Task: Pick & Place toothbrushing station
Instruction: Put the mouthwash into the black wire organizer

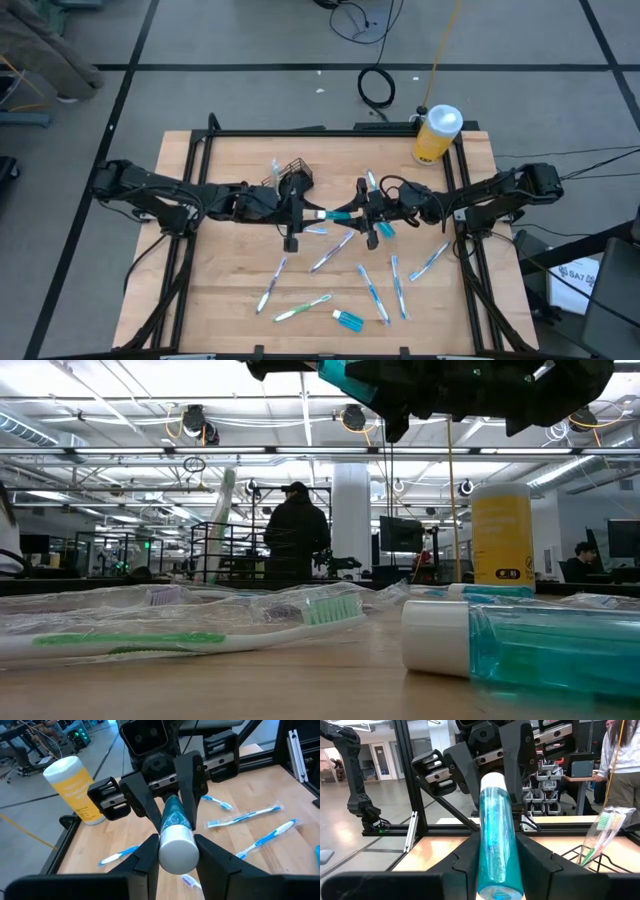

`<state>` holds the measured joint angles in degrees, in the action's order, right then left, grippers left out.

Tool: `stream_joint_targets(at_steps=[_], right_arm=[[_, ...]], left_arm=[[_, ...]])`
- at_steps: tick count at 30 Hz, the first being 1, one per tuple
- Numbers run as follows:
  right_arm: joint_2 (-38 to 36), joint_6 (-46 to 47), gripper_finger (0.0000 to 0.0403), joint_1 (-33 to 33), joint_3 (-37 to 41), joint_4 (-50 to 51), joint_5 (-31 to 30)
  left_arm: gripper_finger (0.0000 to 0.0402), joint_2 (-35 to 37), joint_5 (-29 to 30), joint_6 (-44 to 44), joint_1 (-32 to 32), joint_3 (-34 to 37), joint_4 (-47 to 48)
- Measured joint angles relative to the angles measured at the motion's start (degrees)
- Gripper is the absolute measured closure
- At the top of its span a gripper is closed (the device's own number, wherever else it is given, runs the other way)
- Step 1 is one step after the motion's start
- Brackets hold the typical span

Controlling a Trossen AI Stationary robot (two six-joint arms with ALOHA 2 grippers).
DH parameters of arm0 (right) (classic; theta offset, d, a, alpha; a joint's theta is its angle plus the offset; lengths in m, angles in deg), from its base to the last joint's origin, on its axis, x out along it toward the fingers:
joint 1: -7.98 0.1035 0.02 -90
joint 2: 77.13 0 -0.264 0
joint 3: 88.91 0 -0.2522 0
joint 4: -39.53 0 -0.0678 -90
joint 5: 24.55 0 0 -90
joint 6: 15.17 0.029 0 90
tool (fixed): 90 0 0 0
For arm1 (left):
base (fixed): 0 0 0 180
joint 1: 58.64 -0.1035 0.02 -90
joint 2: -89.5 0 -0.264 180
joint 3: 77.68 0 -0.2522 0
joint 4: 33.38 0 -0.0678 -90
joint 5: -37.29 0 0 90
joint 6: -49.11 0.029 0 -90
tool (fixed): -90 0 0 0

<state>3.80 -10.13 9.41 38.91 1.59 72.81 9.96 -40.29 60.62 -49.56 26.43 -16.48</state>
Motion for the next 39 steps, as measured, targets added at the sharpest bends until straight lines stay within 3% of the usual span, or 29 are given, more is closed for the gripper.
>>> stream_joint_targets(at_steps=[12, 19, 24, 30, 34, 39], right_arm=[[-0.04, -0.45, 0.0201, -0.07, 0.0, 1.05, -0.09], [-0.04, -6.79, 0.0184, -1.33, 0.0, 4.0, -0.05], [-0.04, -7.26, 0.0192, -2.48, 0.02, 4.59, -0.04], [-0.04, -7.26, 0.0194, -3.74, 0.02, 4.77, -0.02], [-0.04, -7.26, 0.0195, -4.09, 0.02, 5.0, -0.02], [-0.04, -7.26, 0.0195, -4.09, 0.02, 5.27, 0.18]], left_arm=[[0.0305, 0.21, 2.83, -3.2, 0.04, 0.09, 6.93], [0.0306, 3.05, 2.47, -4.17, -0.58, -0.77, 17.87], [0.0306, 2.94, 1.74, -7.8, -3.63, -9.95, 33.7], [0.0302, -1.1, -6.3, -7.92, -9.92, -22.51, 46.48], [0.0301, -5.56, -7.32, -3.51, -14.28, -27.85, 52.77], [0.0303, -9.87, -7.44, 6.37, -18.46, -29.29, 56.15]])
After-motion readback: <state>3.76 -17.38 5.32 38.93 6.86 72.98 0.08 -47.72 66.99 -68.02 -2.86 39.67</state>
